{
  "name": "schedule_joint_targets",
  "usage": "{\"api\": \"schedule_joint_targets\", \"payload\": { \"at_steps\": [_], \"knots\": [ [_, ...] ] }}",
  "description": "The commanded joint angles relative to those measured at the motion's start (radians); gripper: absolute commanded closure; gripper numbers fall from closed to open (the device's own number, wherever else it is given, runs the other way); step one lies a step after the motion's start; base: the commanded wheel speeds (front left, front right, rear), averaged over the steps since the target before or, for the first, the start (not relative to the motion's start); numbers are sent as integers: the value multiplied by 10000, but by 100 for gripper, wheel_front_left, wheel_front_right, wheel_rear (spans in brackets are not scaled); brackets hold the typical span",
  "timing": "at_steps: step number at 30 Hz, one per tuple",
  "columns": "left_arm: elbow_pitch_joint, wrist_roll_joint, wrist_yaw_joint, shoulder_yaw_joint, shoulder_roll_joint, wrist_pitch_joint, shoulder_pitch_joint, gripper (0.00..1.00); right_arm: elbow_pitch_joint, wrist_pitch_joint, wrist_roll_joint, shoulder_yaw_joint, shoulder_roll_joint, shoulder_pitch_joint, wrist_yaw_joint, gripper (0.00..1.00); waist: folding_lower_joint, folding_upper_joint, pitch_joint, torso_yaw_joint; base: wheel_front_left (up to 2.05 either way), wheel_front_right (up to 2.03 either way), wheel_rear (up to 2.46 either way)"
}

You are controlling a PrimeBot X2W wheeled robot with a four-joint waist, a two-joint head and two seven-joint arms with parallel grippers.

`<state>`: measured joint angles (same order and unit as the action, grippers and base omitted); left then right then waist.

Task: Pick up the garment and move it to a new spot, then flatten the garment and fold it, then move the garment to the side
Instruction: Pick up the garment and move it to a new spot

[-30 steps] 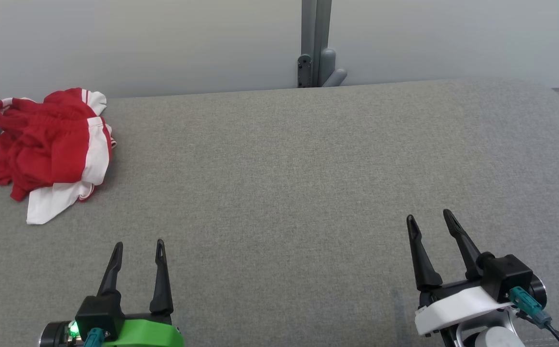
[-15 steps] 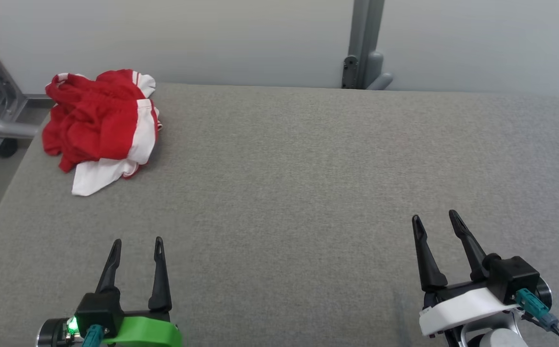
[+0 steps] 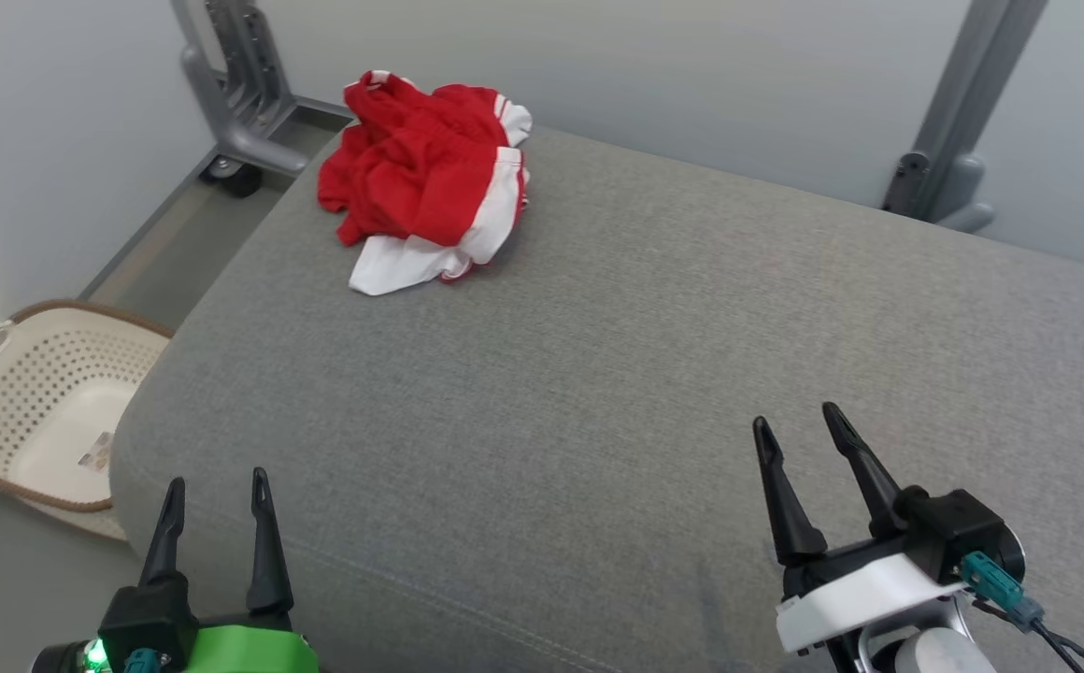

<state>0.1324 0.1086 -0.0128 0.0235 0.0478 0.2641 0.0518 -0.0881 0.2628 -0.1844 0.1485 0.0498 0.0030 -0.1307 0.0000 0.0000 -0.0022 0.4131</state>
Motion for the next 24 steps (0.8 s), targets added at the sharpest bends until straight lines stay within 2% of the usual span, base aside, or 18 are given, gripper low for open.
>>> {"api": "schedule_joint_targets", "payload": {
  "at_steps": [1,5,11,18,24],
  "knots": [
    [-174,82,-135,-101,45,10,199,0,-60,29,14,187,25,-290,-1,0,0,0,182,1172,0,0,0],
    [-508,267,-343,-276,42,10,480,0,-277,29,54,553,26,-591,1,0,0,0,303,1243,0,0,0],
    [-692,339,-488,-195,42,10,671,0,-428,29,136,577,26,-677,1,0,0,0,361,1266,0,0,0],
    [-546,271,-327,149,43,10,373,0,-315,29,273,164,25,-407,1,0,0,0,448,1210,0,0,0],
    [-282,47,-8,285,46,10,-410,0,25,29,492,-266,19,-184,-1,0,0,0,775,989,0,0,0]
  ]
}}
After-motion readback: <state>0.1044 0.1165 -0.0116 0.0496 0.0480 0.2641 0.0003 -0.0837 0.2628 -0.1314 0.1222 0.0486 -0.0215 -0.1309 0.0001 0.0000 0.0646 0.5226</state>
